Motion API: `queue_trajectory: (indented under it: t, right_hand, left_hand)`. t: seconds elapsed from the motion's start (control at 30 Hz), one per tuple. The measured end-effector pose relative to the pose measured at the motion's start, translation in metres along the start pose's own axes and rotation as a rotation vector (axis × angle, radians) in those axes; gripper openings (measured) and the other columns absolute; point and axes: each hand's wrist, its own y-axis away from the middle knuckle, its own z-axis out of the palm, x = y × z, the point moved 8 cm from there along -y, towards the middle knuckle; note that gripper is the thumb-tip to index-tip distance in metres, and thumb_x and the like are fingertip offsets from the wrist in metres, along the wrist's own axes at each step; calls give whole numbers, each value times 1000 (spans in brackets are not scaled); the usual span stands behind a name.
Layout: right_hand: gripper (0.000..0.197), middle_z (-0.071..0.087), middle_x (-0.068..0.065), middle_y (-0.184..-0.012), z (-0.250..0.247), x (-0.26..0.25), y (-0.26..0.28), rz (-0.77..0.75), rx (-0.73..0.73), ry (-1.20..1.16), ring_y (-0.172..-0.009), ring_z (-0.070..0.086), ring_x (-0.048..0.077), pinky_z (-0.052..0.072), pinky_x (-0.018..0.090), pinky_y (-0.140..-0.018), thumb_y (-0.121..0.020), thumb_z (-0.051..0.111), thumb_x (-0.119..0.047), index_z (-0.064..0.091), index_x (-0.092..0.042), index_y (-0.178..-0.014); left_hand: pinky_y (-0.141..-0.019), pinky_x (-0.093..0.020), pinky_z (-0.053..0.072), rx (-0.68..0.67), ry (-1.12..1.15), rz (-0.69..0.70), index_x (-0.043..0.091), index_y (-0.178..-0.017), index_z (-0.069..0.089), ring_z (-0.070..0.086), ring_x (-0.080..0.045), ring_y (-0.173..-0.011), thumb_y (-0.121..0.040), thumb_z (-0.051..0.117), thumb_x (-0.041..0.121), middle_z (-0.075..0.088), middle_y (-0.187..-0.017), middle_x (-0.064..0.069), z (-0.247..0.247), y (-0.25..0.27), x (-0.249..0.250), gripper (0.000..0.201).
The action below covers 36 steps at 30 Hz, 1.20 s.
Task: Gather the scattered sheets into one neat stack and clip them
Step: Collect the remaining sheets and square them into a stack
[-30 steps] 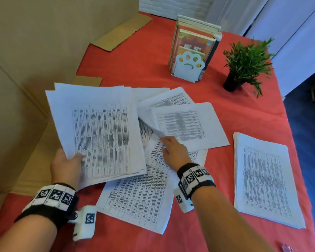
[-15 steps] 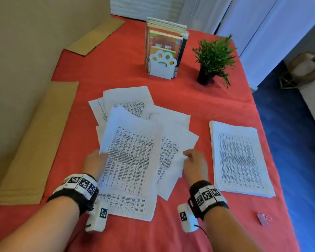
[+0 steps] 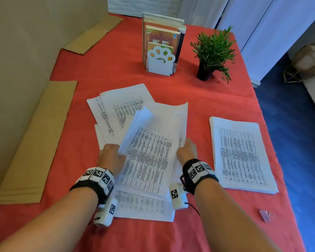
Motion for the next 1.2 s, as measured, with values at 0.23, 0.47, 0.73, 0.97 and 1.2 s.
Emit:
queue_trajectory:
  t: [0.23,0.47,0.73,0.97,1.2]
  right_hand:
    - [20,56,17,-116,-3,11,17,9,-22,-45,-105,58,37,50,47,-94,-87,50,-26,60,-13,-76]
    - [33,52,1,-110,-7,10,31,-58,-70,-151,-98,51,20,39,27,-85,-95,48,-19,40,-12,-126]
    - [36,44,6,-128,10,13,34,-66,-48,114,-119,43,28,37,42,-100,-96,39,-34,47,-12,-123]
    - [33,30,6,-125,17,-1,40,-116,-68,24,-101,52,27,49,32,-88,-85,47,-6,46,-8,-118]
    - [42,39,12,-137,28,-7,37,-126,-106,248,-125,35,33,35,45,-105,-88,46,-12,45,-9,-130]
  left_hand:
    - [-59,-29,49,33,284,13,-3,-99,60,53,-23,-69,-86,57,13,47,-104,-13,-1,9,6,20]
    - [-72,-26,44,-49,482,-53,12,-129,39,55,-19,-86,-91,54,12,56,-114,-5,11,20,3,42]
    - [-93,-45,48,-11,331,-107,6,-117,52,51,-29,-106,-92,50,27,40,-134,-14,25,22,-3,33]
    - [-106,-40,36,101,365,-271,7,-117,58,34,-34,-127,-82,57,20,11,-154,-7,2,19,-19,37]
    - [-72,-40,55,75,449,-167,4,-106,58,63,-32,-82,-79,65,12,64,-96,-13,-9,11,-16,29]
